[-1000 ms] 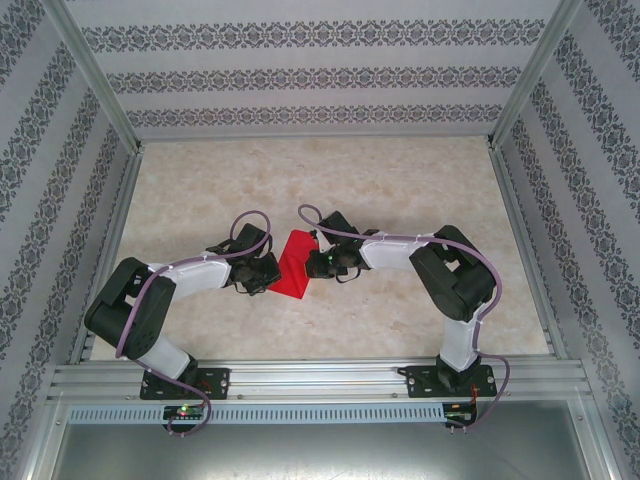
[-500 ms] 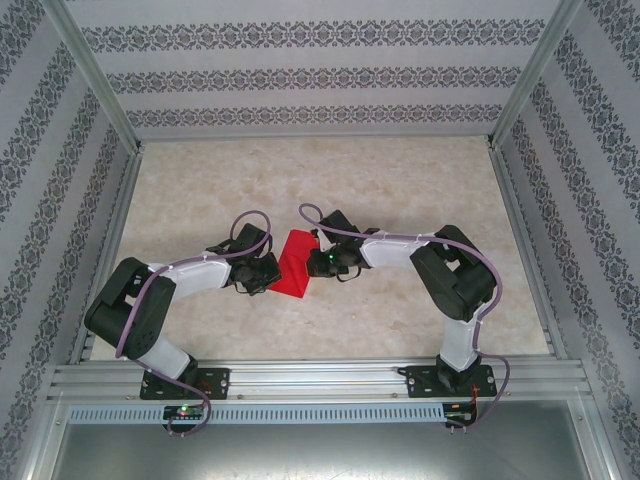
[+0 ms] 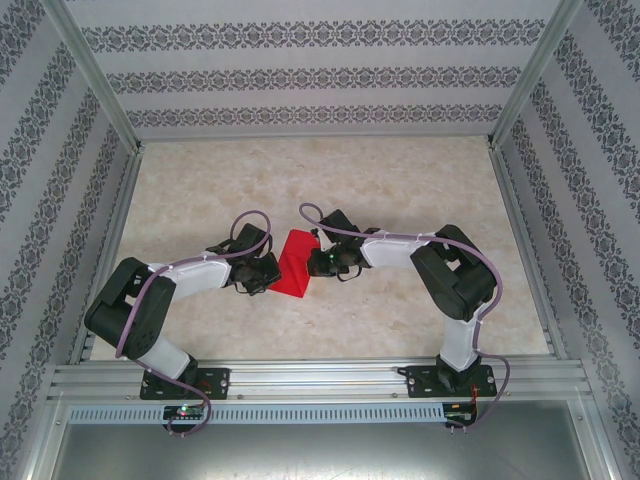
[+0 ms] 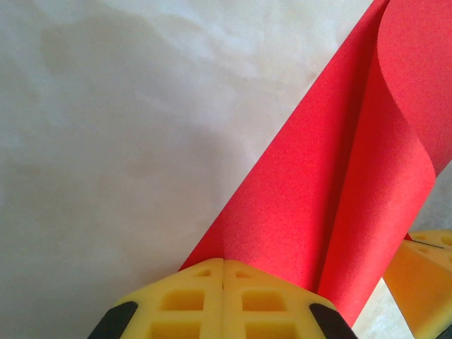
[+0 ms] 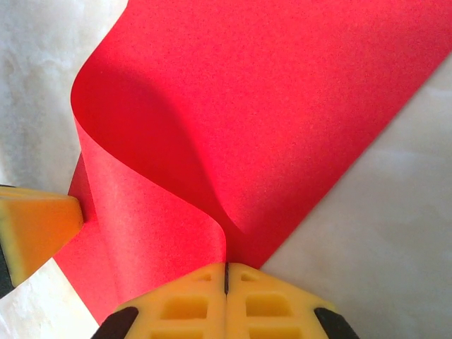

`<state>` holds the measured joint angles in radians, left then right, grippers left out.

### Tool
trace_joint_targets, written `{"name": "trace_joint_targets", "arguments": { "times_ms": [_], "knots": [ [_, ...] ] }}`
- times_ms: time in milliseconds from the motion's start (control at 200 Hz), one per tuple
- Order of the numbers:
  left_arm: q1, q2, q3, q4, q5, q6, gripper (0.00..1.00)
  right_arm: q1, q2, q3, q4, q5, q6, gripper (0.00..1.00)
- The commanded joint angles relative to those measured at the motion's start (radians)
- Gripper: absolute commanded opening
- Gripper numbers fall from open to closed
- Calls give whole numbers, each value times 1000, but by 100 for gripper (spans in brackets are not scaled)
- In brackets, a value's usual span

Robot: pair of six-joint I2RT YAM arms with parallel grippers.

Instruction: Fold a paper plane with a square sheet of paper (pick it up from the middle)

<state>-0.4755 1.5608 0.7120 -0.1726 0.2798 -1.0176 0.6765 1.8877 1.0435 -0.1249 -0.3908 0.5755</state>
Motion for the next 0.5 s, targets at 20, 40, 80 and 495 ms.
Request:
{"name": "trace_joint_targets", "arguments": {
  "times_ms": [20,40,80,495],
  "knots": [
    [8,10,14,-74,-33,24,0,-5,-2,35,-16,-5,-30,5],
    [8,11,14,-74,-33,24,0,-5,1,37,-17,-9,-33,5],
    [8,11,15,-74,-33,24,0,-5,6,39,-20,-11,-34,5],
    [9,10,13,-76,-36,24,0,-5,47,67,-59,-17,-59,6]
  ]
}}
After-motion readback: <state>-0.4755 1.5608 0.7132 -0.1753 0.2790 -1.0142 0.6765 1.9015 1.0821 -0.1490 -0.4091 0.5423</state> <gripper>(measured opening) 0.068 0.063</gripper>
